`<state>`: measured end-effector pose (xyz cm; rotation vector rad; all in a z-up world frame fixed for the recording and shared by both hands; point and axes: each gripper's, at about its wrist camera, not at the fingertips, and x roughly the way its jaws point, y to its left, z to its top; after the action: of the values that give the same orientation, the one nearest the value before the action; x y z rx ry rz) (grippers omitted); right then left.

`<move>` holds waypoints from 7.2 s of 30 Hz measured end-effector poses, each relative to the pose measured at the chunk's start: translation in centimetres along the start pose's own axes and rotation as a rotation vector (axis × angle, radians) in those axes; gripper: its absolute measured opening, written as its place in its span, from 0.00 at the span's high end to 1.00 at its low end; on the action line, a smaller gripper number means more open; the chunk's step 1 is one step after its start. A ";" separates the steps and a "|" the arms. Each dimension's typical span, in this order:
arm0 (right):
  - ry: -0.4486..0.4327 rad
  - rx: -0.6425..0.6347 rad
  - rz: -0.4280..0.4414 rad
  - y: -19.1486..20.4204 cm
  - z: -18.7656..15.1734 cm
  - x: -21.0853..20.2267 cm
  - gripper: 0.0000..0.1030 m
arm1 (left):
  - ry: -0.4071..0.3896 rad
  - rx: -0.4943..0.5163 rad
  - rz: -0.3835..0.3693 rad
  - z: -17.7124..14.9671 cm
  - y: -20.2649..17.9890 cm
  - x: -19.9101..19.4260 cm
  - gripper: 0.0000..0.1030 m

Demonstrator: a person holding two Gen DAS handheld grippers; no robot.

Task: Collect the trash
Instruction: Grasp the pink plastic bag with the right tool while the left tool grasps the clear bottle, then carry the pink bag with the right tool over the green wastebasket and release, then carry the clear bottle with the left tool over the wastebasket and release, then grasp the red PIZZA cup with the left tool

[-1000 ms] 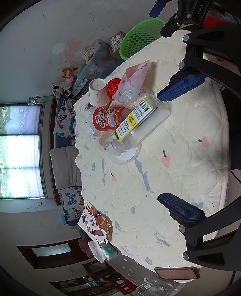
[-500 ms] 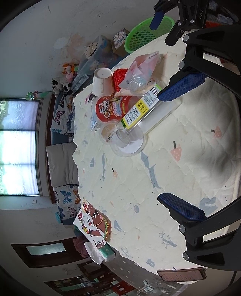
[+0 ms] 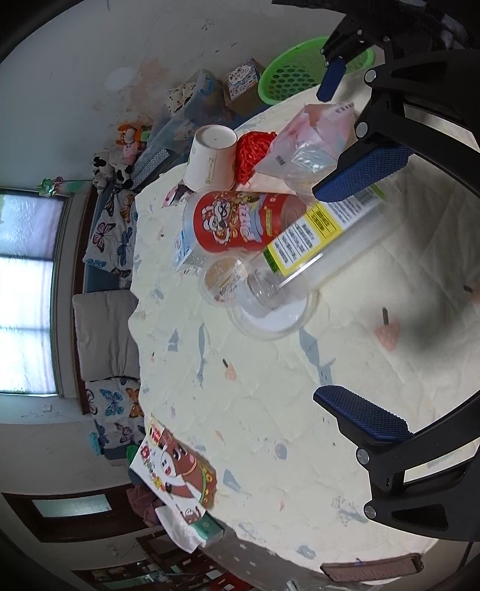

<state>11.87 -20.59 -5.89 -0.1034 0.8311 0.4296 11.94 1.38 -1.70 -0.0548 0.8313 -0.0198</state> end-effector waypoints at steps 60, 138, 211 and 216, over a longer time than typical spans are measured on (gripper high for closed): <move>-0.151 0.088 0.018 0.8 -2.1 -6.3 0.79 | 0.212 -0.115 -0.276 -0.9 1.1 2.1 0.53; -0.136 0.335 -0.175 -12.6 -5.6 -7.7 0.59 | 0.150 0.186 -0.471 4.4 -12.0 -1.7 0.53; -0.301 0.534 -0.282 -15.4 -13.0 -16.2 0.20 | 0.178 0.302 -0.586 3.3 -25.0 4.0 0.44; -0.288 0.482 -0.245 -13.9 -10.5 -15.0 0.19 | 0.147 0.267 -0.501 3.4 -19.9 3.5 0.43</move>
<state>1.37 -40.83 -2.98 0.2953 0.6081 0.0043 16.83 -18.51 -0.86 -0.0085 0.9385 -0.6114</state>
